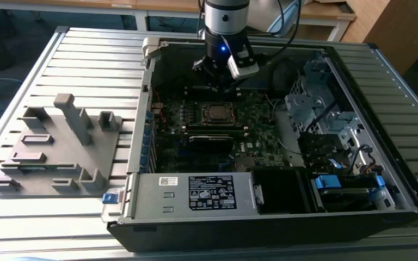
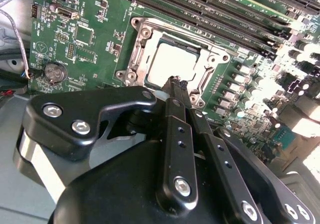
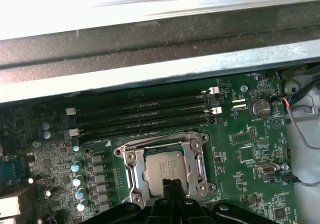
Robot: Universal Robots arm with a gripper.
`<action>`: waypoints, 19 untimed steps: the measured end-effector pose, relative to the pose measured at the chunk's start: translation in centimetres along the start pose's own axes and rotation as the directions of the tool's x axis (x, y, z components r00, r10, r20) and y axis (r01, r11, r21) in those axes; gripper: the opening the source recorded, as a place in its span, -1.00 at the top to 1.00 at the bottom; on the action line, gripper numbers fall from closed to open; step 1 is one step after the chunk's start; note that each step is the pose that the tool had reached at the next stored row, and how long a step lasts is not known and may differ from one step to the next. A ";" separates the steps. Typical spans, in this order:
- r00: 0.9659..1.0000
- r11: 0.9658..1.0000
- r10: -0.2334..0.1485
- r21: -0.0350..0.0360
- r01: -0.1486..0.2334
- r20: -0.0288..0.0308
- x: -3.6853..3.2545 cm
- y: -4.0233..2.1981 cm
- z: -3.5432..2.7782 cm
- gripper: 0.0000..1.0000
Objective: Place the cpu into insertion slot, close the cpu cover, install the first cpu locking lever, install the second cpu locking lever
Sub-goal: 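Install the second cpu locking lever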
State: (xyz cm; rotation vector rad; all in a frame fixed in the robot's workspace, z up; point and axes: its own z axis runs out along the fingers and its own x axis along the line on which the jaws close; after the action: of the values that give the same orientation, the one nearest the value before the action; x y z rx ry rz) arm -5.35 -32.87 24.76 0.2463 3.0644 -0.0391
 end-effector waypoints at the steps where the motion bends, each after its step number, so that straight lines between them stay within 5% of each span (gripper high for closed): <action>1: 1.000 1.000 0.000 0.000 0.000 0.000 -0.01 -0.07 0.01 0.80; 19: 1.000 1.000 -0.003 0.000 0.003 0.000 -0.41 -2.60 0.13 0.80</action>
State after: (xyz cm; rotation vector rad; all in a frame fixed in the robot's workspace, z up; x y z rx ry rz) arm -5.35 -35.50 24.71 0.2421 3.0645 -0.0396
